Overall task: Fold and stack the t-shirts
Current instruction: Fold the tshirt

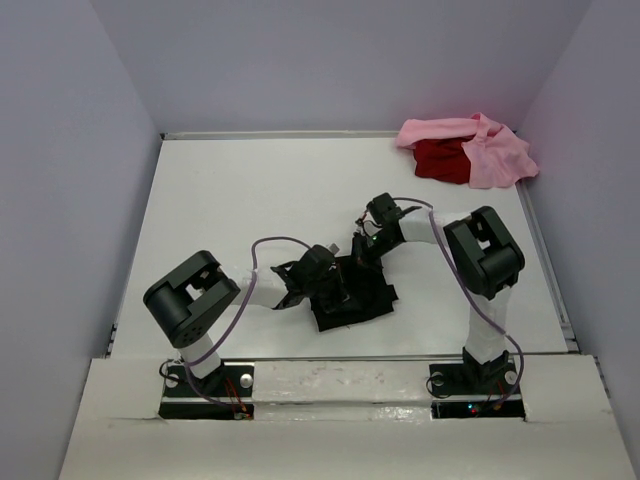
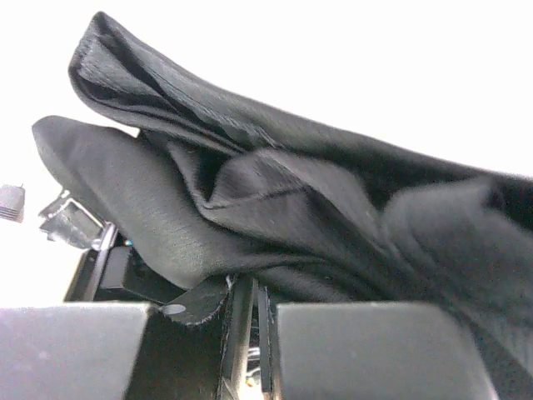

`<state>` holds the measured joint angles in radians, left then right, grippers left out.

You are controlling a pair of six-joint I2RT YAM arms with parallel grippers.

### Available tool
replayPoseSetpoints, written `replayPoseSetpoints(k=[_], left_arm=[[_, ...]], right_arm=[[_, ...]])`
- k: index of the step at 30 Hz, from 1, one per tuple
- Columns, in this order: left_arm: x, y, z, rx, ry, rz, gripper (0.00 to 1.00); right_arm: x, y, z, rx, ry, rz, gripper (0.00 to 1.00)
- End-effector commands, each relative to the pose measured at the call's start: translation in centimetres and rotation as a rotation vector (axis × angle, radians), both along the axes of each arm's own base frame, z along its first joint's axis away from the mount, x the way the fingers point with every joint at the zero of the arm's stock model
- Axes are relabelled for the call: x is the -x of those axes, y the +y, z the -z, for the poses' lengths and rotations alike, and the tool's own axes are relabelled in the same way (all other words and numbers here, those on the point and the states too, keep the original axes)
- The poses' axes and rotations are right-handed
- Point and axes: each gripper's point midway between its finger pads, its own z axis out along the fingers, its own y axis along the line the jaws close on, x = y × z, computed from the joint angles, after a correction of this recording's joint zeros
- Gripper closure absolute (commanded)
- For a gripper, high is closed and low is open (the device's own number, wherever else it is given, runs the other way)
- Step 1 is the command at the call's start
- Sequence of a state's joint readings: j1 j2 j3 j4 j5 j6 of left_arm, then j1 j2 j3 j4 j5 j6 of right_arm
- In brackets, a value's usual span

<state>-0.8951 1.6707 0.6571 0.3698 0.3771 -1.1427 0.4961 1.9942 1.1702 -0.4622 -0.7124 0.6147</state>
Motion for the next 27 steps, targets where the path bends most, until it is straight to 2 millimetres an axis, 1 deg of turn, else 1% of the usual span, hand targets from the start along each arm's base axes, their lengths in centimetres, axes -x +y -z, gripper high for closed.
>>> replayPoseSetpoints(k=[1, 2, 3, 5, 6, 8, 10, 14, 16, 19, 21, 22, 23, 24, 25, 26, 27], left_arm=[[0.3, 0.0, -0.3, -0.016, -0.017, 0.028, 1.0], [0.3, 0.0, 0.0, -0.022, -0.016, 0.033, 1.0], [0.1, -0.1, -0.2, -0.019, -0.02, 0.034, 1.0], [0.2, -0.2, 0.1, -0.024, -0.015, 0.037, 1.0], [0.2, -0.2, 0.2, -0.028, -0.013, 0.038, 1.0], [0.3, -0.2, 0.7, -0.037, 0.0, 0.038, 1.0], [0.5, -0.3, 0.8, -0.039, 0.009, 0.04, 1.0], [0.7, -0.9, 0.9, -0.04, 0.011, 0.046, 1.0], [0.9, -1.4, 0.9, -0.038, 0.014, 0.053, 1.0], [1.0, -1.8, 0.9, -0.039, 0.015, 0.056, 1.0], [1.0, -2.0, 0.9, -0.039, 0.015, 0.053, 1.0], [1.0, -2.0, 0.7, -0.038, 0.014, 0.05, 1.0], [0.8, -2.1, -0.1, -0.027, -0.006, 0.048, 1.0], [0.2, -1.8, -0.4, -0.055, -0.026, 0.028, 1.0], [-0.3, -1.8, -1.3, -0.061, -0.056, 0.016, 1.0], [-0.9, -1.7, -3.2, -0.077, -0.098, 0.02, 1.0], [-1.5, -1.4, -4.0, -0.101, -0.129, 0.009, 1.0]], right_arm=[[-4.7, -0.7, -0.1, 0.018, -0.195, 0.039, 0.89], [-5.0, -1.1, -0.2, 0.021, -0.209, 0.044, 0.88], [-5.0, -1.2, 0.0, 0.028, -0.213, 0.043, 0.89], [-5.7, -2.0, 0.8, 0.042, -0.22, 0.054, 0.89], [-5.7, -2.0, 1.0, 0.037, -0.219, 0.05, 0.89], [-6.8, -2.4, 1.2, 0.023, -0.226, 0.066, 0.89], [-7.0, -2.2, 1.6, 0.016, -0.229, 0.059, 0.89], [-8.6, -2.1, 1.5, 0.002, -0.286, 0.051, 0.89], [-9.2, -1.7, 1.4, -0.017, -0.309, 0.044, 0.89], [-9.7, -1.1, 2.2, -0.049, -0.306, 0.023, 0.89], [-9.8, -0.9, 2.3, -0.059, -0.3, 0.019, 0.89], [-9.7, -0.8, 2.3, -0.062, -0.3, 0.018, 0.89], [-9.7, -0.8, 2.0, -0.067, -0.304, 0.017, 0.89], [-9.7, -0.8, 1.8, -0.069, -0.308, 0.017, 0.89], [-9.7, -0.8, 1.5, -0.074, -0.312, 0.016, 0.89], [-9.6, -0.8, 1.1, -0.077, -0.32, 0.014, 0.89], [-9.8, -0.7, 0.1, -0.088, -0.342, 0.014, 0.89]])
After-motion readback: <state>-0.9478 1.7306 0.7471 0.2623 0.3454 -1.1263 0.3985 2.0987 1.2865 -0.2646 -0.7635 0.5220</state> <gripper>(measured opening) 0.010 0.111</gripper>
